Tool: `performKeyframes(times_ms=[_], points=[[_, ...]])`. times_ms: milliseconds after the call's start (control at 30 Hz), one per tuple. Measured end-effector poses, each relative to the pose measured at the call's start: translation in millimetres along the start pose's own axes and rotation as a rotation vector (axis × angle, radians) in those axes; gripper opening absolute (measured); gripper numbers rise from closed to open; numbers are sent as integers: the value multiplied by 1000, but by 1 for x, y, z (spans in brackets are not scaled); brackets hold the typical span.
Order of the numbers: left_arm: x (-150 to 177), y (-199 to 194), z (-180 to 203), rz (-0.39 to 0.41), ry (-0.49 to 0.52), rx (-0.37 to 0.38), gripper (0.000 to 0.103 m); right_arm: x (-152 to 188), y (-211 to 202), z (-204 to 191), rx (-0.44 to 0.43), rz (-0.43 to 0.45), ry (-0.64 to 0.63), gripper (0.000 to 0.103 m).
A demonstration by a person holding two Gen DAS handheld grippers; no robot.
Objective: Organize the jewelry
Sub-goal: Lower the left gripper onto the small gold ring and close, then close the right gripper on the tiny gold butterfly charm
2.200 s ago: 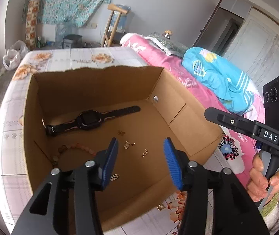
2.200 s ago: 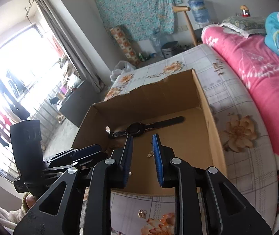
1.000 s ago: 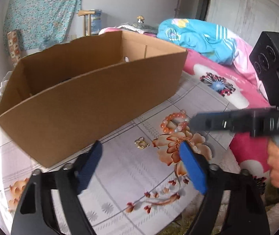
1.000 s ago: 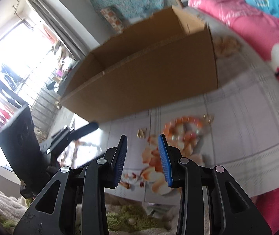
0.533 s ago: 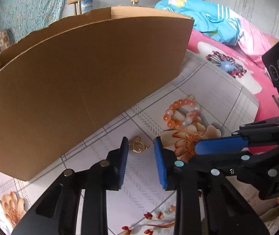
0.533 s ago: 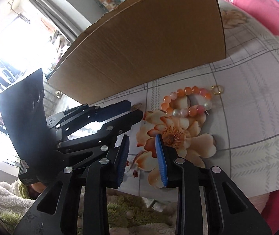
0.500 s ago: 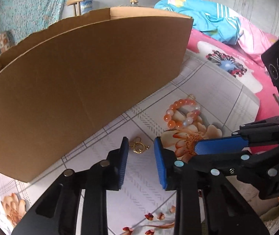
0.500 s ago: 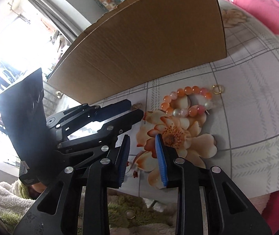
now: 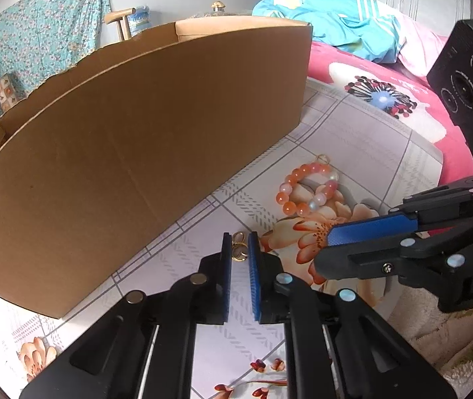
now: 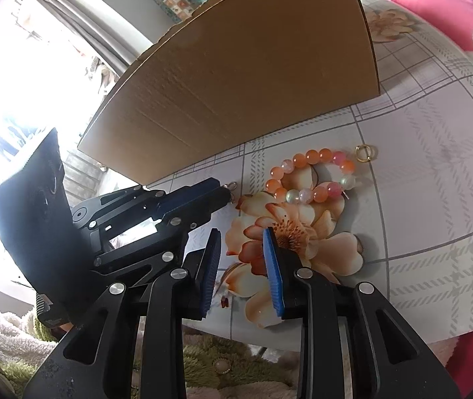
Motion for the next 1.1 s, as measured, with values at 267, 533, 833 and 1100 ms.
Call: performKeyframes(times_ms=[267,533,833,1100], points=[[1,-9,-9,22,-52,24,9,3,-5,3,5,2,-5,27],[7,-23,-33,38,-112,-42,9,-1,-6,-13,53,28,-69,27],[26,-30,-60,46,-231,-69,9,-18,16,-34,153,29,-245,27],[31,-33,-61,65,-230,-66,9,-28,35,-37,245,-14,-437,28]])
Point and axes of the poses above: each gripper's, at about its wrist camera, not at the fingertips, and y roughly the way its jaws point, z to its right, x to its underside, the point moved 10 cm from there along y, roughly the way its jaws point, and after that the axes turned 4 degrees about -y, right-handed, at the moved point
